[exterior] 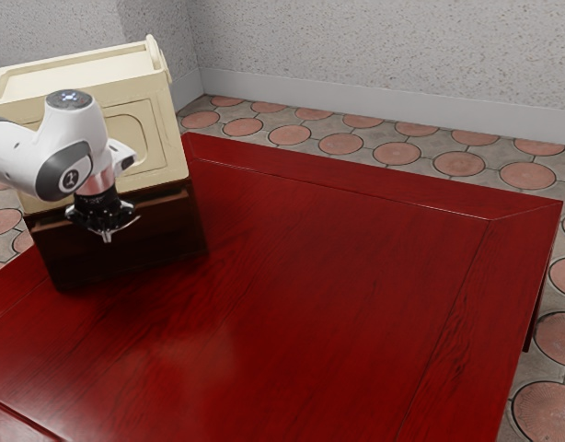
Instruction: Push the drawer handle with one arm to close the drawer
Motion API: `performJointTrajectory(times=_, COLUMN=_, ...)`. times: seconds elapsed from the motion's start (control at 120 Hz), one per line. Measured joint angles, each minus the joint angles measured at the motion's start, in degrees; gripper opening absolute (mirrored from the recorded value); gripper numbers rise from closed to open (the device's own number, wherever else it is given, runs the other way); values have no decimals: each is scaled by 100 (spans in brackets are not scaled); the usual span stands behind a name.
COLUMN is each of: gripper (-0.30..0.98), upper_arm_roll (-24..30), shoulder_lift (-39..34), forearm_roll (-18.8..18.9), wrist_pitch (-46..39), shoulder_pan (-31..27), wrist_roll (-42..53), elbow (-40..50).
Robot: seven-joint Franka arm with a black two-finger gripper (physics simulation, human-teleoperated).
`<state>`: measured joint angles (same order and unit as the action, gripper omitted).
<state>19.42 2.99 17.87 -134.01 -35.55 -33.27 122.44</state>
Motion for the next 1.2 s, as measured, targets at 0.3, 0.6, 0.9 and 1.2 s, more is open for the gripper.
performJointTrajectory(times=0.3, gripper=-10, upper_arm_roll=5, shoulder_lift=340, forearm_roll=91, wrist_pitch=0, shoulder_pan=-74, wrist_roll=405, elbow=-343)
performJointTrajectory(times=0.6, gripper=-10, upper_arm_roll=15, shoulder_lift=522, forearm_roll=240, wrist_pitch=22, shoulder_pan=-48, wrist_roll=670, elbow=-579)
performJointTrajectory(times=0.9, gripper=-9, upper_arm_roll=14, shoulder_lift=566, forearm_roll=350, wrist_pitch=49, shoulder_pan=-52, wrist_roll=831, elbow=-657)
performJointTrajectory(times=1.2, gripper=27, upper_arm_roll=783, shoulder_lift=-805, forearm_roll=-949, wrist_pitch=1002, shoulder_pan=505, wrist_roll=835, elbow=-753)
